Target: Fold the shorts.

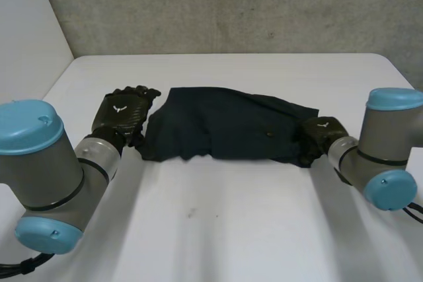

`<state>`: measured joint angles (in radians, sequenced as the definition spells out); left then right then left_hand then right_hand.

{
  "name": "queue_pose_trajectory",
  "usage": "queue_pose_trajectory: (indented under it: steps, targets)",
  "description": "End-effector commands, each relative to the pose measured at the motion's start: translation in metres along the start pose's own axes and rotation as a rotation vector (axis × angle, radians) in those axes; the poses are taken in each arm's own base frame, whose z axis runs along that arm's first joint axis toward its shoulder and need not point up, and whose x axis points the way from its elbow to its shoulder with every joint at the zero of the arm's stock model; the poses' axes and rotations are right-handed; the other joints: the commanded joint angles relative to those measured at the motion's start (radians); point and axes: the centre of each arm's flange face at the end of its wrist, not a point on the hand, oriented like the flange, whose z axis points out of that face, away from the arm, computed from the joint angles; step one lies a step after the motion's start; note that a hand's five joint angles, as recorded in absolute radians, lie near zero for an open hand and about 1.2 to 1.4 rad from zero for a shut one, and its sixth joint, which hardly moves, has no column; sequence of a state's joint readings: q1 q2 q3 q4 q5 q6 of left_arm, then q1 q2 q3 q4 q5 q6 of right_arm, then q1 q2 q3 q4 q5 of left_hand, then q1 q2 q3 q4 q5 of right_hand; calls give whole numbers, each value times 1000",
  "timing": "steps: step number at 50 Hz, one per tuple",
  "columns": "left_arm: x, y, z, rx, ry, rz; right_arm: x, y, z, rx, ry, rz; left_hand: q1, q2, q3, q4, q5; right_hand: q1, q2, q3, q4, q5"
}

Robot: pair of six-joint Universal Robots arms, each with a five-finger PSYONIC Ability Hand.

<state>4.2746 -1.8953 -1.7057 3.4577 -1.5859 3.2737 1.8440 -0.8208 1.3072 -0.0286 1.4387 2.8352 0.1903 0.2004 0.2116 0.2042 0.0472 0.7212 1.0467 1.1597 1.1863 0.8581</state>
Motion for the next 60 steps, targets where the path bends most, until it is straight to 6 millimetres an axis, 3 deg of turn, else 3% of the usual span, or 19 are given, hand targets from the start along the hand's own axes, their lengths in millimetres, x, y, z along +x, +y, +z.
queue_pose_trajectory:
  steps: [1,6,13,16,17,19,20,23,24,28,31,33,36,38,43,45,47,52,60]
  targets:
    - [-3,-11,-5,34,-7,-3,43,-40,-32,83,108,-13,-16,-26,-37,-30,-47,675,350,237,210,364]
    - [-6,-21,-13,62,-14,-5,66,-57,-48,80,164,-173,-16,-26,-37,-30,-47,675,350,237,210,364]
    - [-6,-24,-19,71,-16,-5,64,-85,-41,88,191,-511,-16,-26,-37,-30,-47,675,350,237,210,364]
    - [-7,-24,-19,74,-18,-5,31,-102,-40,159,144,-570,-16,-26,-37,-30,-47,675,350,237,210,364]
    - [-7,-26,-18,80,-21,-6,5,-116,-41,223,104,-601,-16,-26,-37,-30,-47,675,350,237,210,364]
    - [-8,-28,-17,86,-21,-6,-22,-121,-40,269,46,-622,-16,-26,-37,-30,-47,675,350,237,210,364]
    - [-8,-29,-17,91,-22,-6,-50,-124,-39,313,-8,-650,-16,-26,-37,-30,-47,675,350,237,210,364]
    - [-9,-33,-14,107,-27,-4,-88,-122,-41,365,-110,-699,-16,-26,-37,-30,-47,675,350,237,210,364]
    - [-9,-36,-12,119,-29,-5,-115,-116,-44,404,-199,-734,-15,-25,-36,-29,-46,675,350,237,210,364]
    - [-10,-47,-4,180,-36,-2,-165,-90,-49,460,-428,-802,-12,-22,-33,-26,-44,675,350,237,210,364]
    - [-7,-55,3,215,-29,-4,-181,-77,-51,479,-521,-812,-9,-19,-30,-23,-41,675,350,237,210,364]
    - [-6,-60,10,234,-29,-6,-179,-81,-52,488,-529,-796,-9,-19,-30,-23,-41,173,-152,-265,-292,-138]
    - [0,-67,21,258,-15,-6,-171,-98,-59,500,-489,-732,-3,-13,-25,-17,-35,-355,-681,-794,-820,-667]
    - [4,-71,27,275,-6,-6,-160,-110,-60,491,-454,-654,0,-10,-22,-14,-32,-396,-721,-834,-861,-707]
    - [28,-84,44,321,48,-8,-85,-157,-63,459,-251,-215,14,4,-7,0,-17,-533,-858,-971,-998,-844]
    - [45,-82,52,306,89,-8,-72,-161,-64,448,-217,-102,29,19,8,15,-2,-547,-872,-985,-1012,-858]
    - [55,-78,57,284,112,-8,-60,-157,-56,410,-188,-8,35,25,14,21,3,-547,-872,-985,-1012,-858]
    - [86,-52,77,168,181,1,-48,-134,-36,304,-156,-13,35,25,14,21,3,-547,-872,-985,-1012,-858]
    - [101,-2,102,-18,181,37,-59,-88,15,151,-192,-27,82,72,60,68,50,-547,-872,-985,-1012,-858]
